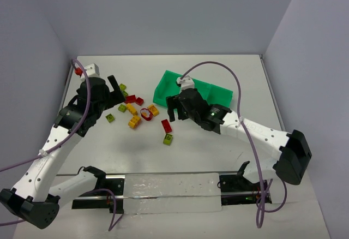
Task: Sort the legos into containers by color
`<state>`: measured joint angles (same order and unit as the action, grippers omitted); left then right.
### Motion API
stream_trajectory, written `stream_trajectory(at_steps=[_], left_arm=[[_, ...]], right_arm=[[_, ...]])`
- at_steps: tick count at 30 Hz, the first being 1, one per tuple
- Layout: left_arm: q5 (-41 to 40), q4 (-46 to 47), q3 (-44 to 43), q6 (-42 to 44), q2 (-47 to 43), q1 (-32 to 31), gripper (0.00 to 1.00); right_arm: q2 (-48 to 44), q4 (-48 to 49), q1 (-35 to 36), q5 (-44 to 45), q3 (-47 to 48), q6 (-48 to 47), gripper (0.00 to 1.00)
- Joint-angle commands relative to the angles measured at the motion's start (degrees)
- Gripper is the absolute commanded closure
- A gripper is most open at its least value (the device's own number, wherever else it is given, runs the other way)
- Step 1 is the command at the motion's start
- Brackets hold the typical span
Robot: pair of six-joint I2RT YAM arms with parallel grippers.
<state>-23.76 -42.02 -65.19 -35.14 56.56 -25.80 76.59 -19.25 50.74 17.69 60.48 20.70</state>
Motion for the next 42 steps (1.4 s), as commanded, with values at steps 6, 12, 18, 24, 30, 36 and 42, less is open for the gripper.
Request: stream_trajectory(at_steps=[6, 12, 18, 24, 30, 36, 42], left_arm=[[1.7, 1.6, 0.9, -1.1, -1.6, -0.2, 0.01], [2.4, 1.5, 2.4, -0.3, -0.9, -0.2, 0.01], [3.1, 2.9, 3.1, 0.2, -1.1, -0.2, 0.01], [3.5, 2.9, 3.9, -0.2, -1.5, -0.2, 0.01], [3.3, 2.4, 3.8, 0.4, -2.6, -0.2, 0.01], [4.0, 3.0, 4.3, 0.7, -3.1, -0.2, 0.01], [6.0, 3.8, 5.5, 0.7, -2.9, -0.2, 0.01]], right_arm=[[14.3, 1.7, 0.0, -7.8, 5.2, -0.4, 0.11], [20.9, 3.1, 0.2, -9.6, 4.4, -0.8, 0.09], [26.0, 4.2, 0.9, -8.3, 5.8, -1.1, 0.11], [29.2, 5.3, 0.9, -4.8, 6.1, -0.7, 0.30], [29.1, 5.2, 1.5, -3.7, 6.4, 0.0, 0.68], [19.3, 5.0, 1.5, -0.5, 5.2, 1.6, 0.82], [7.1, 1.6, -3.8, 7.0, 0.4, 5.8, 0.82]])
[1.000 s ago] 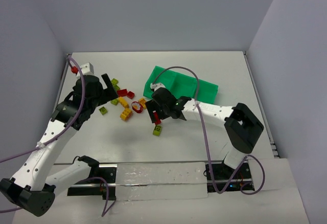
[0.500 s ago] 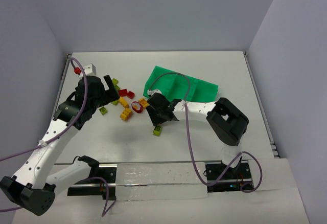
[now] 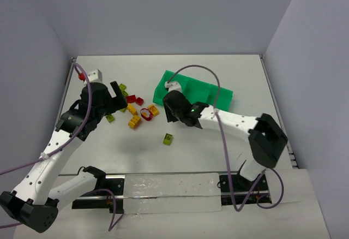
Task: Sort the legos into containers by color
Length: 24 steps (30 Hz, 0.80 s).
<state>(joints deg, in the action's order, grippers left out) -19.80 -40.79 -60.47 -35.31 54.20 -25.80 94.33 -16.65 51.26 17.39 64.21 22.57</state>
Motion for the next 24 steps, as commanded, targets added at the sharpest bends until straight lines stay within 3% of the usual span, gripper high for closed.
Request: stream_trajectory(at_steps=[1, 5, 10, 13, 16, 19, 21, 24], left_arm=[[2.2, 2.6, 0.9, 0.9, -0.6, -0.2, 0.01], [2.0, 2.5, 1.3, 1.2, -1.2, -0.3, 0.01], [2.5, 2.5, 1.1, 1.7, -1.0, -0.4, 0.01], [2.4, 2.0, 0.7, 1.8, -1.1, -0.4, 0.01], [1.9, 1.5, 0.3, 2.2, -1.3, -0.4, 0.01], [1.3, 1.1, -0.2, 2.4, -1.2, -0.4, 0.01], [1.3, 0.9, -0.5, 2.4, -1.0, -0.4, 0.01], [1.5, 0.9, -0.4, 2.3, -0.8, -0.4, 0.01]], right_arm=[[-12.6, -1.2, -5.7, 7.6, -4.7, 4.7, 0.82], [-21.1, -1.8, -14.7, 7.1, -11.3, 5.8, 0.81], [-23.0, -1.1, -24.5, 6.0, -14.9, 4.2, 0.81], [-21.2, 0.2, -27.3, 5.9, -14.9, 3.8, 0.75], [-18.5, 0.7, -28.2, 6.4, -13.6, 3.4, 0.60], [-15.9, 0.4, -28.4, 7.6, -11.7, 3.7, 0.33], [-15.3, 0.1, -28.5, 7.5, -9.8, 3.6, 0.22], [-15.9, 0.3, -27.7, 5.5, -7.6, 3.0, 0.20]])
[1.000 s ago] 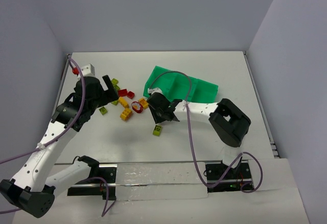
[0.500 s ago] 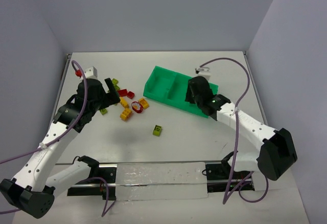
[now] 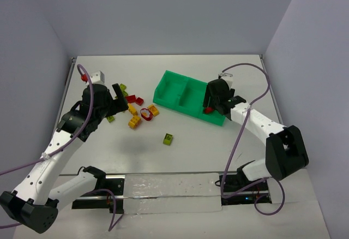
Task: Sort the legos into containers by color
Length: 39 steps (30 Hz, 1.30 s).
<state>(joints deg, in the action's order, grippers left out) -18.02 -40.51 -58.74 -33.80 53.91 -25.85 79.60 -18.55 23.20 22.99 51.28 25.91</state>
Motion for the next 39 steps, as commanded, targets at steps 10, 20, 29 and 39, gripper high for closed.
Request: stream_trajectory(at_steps=[10, 20, 29, 39], left_arm=[[-2.1, 0.6, -2.8, 0.7, 0.2, -0.3, 0.01], [-2.1, 0.9, -1.8, 0.4, 0.8, -0.4, 0.01], [-2.8, -0.6, -2.1, 1.1, 0.1, -0.4, 0.01], [-2.4, -0.4, -1.9, 1.0, 0.0, -0.4, 0.01]], right_arm=[[-2.8, 1.0, 23.0, -4.0, 5.0, -5.9, 0.21], [6.0, 2.1, 38.0, -5.9, 2.6, 15.4, 0.13], [17.1, -0.1, 38.6, -4.8, 8.3, 22.3, 0.15], [24.6, -0.4, 39.2, -3.7, 13.7, 19.7, 0.31]])
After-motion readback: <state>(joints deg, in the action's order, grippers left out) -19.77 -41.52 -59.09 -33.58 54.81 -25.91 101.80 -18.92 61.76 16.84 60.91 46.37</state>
